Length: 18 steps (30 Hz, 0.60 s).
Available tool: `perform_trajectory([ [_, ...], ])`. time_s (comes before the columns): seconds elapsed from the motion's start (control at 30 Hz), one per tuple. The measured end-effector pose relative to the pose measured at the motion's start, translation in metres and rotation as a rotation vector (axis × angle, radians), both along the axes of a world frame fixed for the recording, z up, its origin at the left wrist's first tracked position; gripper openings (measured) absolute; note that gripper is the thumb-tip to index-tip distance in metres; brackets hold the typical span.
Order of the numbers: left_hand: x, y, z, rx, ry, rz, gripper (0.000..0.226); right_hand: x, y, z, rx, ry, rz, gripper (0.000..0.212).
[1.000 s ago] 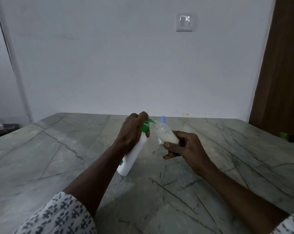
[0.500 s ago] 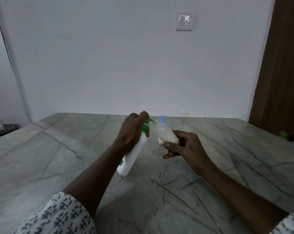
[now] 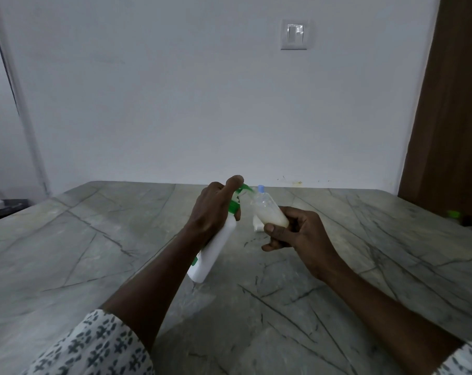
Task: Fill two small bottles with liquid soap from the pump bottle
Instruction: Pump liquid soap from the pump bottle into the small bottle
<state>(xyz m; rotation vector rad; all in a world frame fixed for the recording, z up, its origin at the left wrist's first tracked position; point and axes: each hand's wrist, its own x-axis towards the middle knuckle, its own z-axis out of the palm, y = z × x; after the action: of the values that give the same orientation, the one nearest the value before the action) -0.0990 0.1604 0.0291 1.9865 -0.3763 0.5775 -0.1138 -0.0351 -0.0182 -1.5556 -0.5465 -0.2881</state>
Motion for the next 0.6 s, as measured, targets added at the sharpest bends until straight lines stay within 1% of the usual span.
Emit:
perform_trajectory([
  [0.1, 0.0001, 0.0014, 0.0008, -0.020, -0.011, -0.015, 0.066, -0.0004, 0.0010, -0.0011, -0.015, 0.009, 0.010, 0.044],
  [0.23, 0.0025, 0.0035, -0.0010, 0.013, -0.042, -0.011, 0.059, -0.0016, 0.0025, -0.0016, -0.024, 0.016, 0.018, 0.044],
  [0.33, 0.0022, 0.0029, -0.0019, -0.011, -0.017, -0.023, 0.066, -0.0021, 0.0023, -0.0009, -0.017, 0.007, 0.018, 0.044],
  [0.43, 0.0009, 0.0011, -0.0015, 0.005, -0.009, -0.008, 0.075, -0.0016, 0.0017, 0.0000, -0.011, -0.003, 0.005, 0.043],
  [0.6, 0.0035, 0.0007, -0.0017, -0.002, 0.013, -0.007, 0.081, -0.0008, 0.0014, 0.0000, -0.015, -0.013, -0.006, 0.044],
])
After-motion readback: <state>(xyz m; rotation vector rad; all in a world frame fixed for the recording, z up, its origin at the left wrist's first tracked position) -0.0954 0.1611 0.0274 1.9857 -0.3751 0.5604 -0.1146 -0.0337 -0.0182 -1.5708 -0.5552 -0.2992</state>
